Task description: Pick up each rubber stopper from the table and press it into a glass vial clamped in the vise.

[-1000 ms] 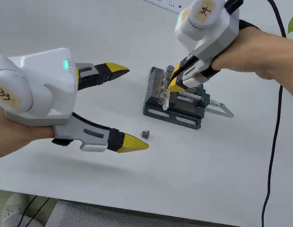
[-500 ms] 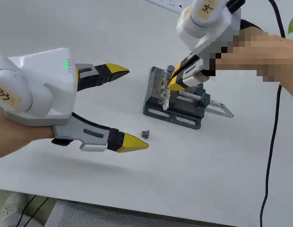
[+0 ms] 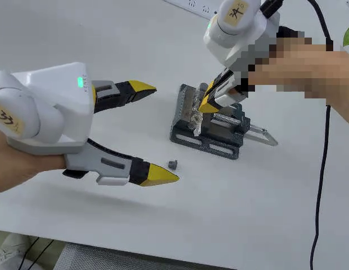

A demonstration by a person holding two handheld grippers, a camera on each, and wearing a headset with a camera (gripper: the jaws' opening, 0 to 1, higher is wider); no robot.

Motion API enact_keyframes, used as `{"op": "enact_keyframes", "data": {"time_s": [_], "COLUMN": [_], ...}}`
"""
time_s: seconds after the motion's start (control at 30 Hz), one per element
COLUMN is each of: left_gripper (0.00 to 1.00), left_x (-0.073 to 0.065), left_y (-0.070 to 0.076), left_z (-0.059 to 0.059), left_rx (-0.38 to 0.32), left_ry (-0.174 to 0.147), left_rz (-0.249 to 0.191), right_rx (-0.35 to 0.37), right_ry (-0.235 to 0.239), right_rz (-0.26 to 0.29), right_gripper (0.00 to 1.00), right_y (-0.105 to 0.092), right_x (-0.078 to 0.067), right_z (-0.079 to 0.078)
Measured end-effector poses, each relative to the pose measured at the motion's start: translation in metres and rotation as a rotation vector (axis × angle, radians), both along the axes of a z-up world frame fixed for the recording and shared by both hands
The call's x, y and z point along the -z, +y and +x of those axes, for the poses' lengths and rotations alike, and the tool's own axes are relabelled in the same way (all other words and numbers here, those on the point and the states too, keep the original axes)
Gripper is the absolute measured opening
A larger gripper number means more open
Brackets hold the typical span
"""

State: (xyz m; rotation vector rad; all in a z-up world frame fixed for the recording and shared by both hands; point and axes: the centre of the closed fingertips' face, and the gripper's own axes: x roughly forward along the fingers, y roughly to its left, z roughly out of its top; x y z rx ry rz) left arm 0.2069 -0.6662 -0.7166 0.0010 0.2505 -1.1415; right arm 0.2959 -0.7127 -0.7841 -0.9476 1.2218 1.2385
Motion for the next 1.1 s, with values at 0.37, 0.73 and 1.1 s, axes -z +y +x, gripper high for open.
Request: {"op": "enact_keyframes", "data": {"time_s": [0.37,0.73,1.1], "left_gripper": [0.86,0.86,0.86], "left_x": [-0.001,0.002,-0.001], "left_y": [-0.005,-0.001,-0.002], "left_z": [0.0,-0.003,-0.001], "left_rx": [0.007,0.002,0.005], "left_ry": [-0.003,0.009,0.001], "left_rz": [-0.004,0.006,0.001], "right_rx": [0.009,-0.02,0.009], "right_ry": [-0.073,-0.072,-0.072], "right_rz": [0.026,0.038,0.06], "right_gripper": [0.05,0.07,0.08], "right_y": [0.008,0.012,0.01], "right_x": [0.002,-0.002,-0.002], "right_z": [0.012,0.009,0.011]}}
